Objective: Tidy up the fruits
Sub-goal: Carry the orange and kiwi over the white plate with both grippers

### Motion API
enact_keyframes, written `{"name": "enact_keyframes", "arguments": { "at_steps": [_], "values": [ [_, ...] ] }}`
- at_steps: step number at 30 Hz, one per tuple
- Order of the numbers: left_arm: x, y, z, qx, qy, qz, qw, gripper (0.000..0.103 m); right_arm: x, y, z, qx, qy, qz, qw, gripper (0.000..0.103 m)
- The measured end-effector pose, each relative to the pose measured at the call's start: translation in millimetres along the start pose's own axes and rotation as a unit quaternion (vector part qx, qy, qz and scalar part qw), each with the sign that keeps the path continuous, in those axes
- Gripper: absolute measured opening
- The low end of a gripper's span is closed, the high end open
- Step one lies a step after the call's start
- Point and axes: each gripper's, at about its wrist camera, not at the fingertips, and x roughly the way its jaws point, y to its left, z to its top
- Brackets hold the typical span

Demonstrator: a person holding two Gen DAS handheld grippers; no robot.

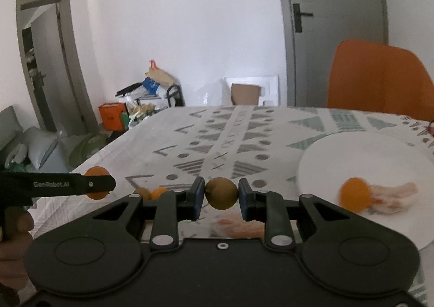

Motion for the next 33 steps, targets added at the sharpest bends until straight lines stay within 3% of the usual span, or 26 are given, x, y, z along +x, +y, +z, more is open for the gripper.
{"name": "enact_keyframes", "arguments": {
  "at_steps": [20,33],
  "values": [
    [10.7,-72.3,20.5,0.062,-0.020,-0.034,0.9973,0.038,-24.9,-61.0,31.9,0.003,-0.063,-0.041,0.997,0.025],
    [43.5,-126.6,28.3,0.118,-0.008,-0.058,0.9913,0.038,-10.3,-114.0,5.3,0.049,-0.060,-0.086,0.993,0.025]
  ]
}}
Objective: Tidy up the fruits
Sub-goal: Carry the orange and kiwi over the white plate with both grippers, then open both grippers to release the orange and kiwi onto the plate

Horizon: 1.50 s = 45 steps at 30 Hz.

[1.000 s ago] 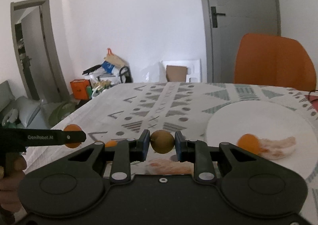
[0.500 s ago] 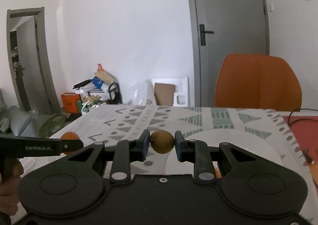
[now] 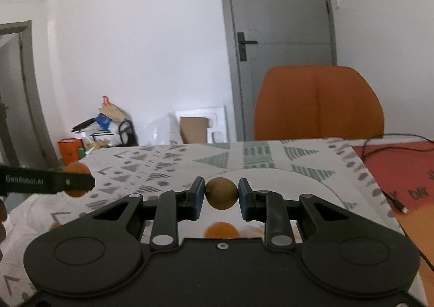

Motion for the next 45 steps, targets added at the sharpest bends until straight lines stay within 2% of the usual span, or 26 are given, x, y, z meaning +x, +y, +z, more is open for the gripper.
{"name": "enact_keyframes", "arguments": {
  "at_steps": [5,10,22,27,33,36,45],
  "values": [
    [17.8,-21.3,4.4,0.017,0.007,-0.017,0.9997,0.038,5.3,-17.7,-2.1,0.013,0.004,-0.023,1.000,0.025],
    [32.7,-41.5,3.1,0.036,0.018,-0.036,0.9985,0.038,9.9,-29.1,-4.5,0.030,0.010,-0.027,0.999,0.025],
    [65.5,-65.8,1.4,0.063,0.041,-0.040,0.9964,0.038,24.8,-43.7,-12.5,0.053,0.042,-0.037,0.997,0.026],
    [73.0,-73.9,0.4,0.068,0.044,-0.043,0.9958,0.038,23.3,-45.2,-11.3,0.053,0.036,-0.045,0.997,0.035],
    [77.7,-78.9,0.7,0.070,0.050,-0.042,0.9954,0.038,22.1,-52.8,-9.3,0.077,0.043,-0.048,0.995,0.039],
    [73.2,-79.2,1.4,0.071,0.035,-0.042,0.9960,0.040,21.6,-53.1,-8.9,0.080,0.045,-0.054,0.994,0.041],
    [54.0,-63.8,6.7,0.066,0.023,-0.015,0.9974,0.041,16.1,-42.9,-6.7,0.070,0.039,-0.045,0.996,0.049]
  ]
}}
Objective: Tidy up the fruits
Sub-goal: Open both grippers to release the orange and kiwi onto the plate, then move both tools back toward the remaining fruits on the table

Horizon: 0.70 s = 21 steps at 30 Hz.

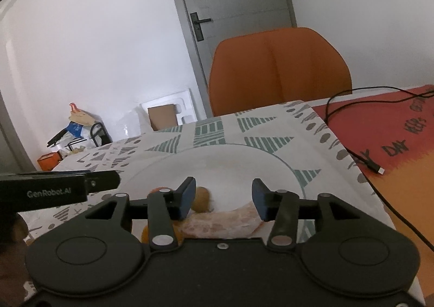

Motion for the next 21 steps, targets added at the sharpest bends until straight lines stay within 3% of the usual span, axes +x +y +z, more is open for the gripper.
{"name": "enact_keyframes", "arguments": {
  "at_steps": [9,12,17,21],
  "values": [
    [-30.2,26.5,-5.9,-0.015,-0.001,0.036,0.9993,0.049,-14.1,19.7,2.5,-0.025,-0.014,0.021,0.999,0.059],
    [-42.0,35.6,-8.1,-0.021,-0.004,0.043,0.9988,0.053,-16.1,25.5,3.4,-0.030,-0.020,0.010,0.999,0.061],
    [-57.5,49.5,-10.7,-0.039,-0.009,0.053,0.9978,0.066,-23.3,31.6,8.0,-0.025,-0.014,0.028,0.999,0.062],
    [-68.8,57.2,-15.4,-0.043,-0.013,0.058,0.9973,0.075,-35.7,41.2,7.7,-0.033,-0.024,0.031,0.999,0.070]
  ]
}}
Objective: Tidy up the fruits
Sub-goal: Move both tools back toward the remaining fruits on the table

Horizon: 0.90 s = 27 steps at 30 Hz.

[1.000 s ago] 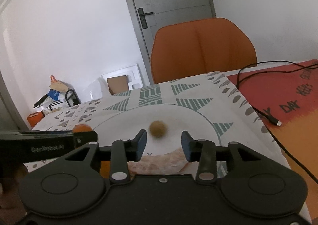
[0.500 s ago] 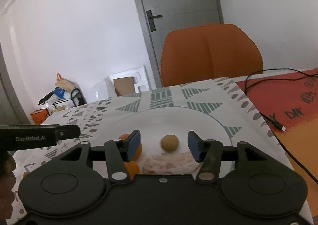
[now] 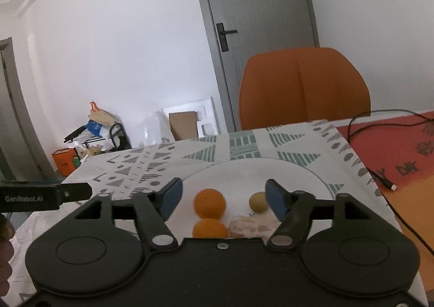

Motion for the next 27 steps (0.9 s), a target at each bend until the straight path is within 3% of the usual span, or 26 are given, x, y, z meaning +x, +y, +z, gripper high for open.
{"name": "enact_keyframes", "arguments": {
  "at_steps": [4,6,10,12,27],
  "values": [
    [-9.2,9.3,-3.6,-0.007,-0.004,0.004,1.0000,0.080,-7.2,8.7,-3.1,0.002,0.001,0.006,1.000,0.074],
    [-13.9,13.8,-6.2,-0.008,-0.008,0.006,0.9999,0.083,-11.0,11.9,-5.8,0.003,-0.001,0.009,1.000,0.084],
    [-22.4,21.8,-13.3,-0.005,-0.013,0.018,0.9997,0.089,-17.7,17.8,-11.9,0.012,-0.001,0.018,1.000,0.092],
    [-25.5,26.5,-16.8,-0.007,-0.013,0.022,0.9997,0.090,-21.4,21.7,-14.6,0.015,-0.004,0.021,1.000,0.102],
    [-43.1,60.4,-45.8,-0.036,0.001,0.034,0.9988,0.093,-30.0,45.1,-35.3,0.018,0.012,0.043,0.999,0.103]
  ]
}}
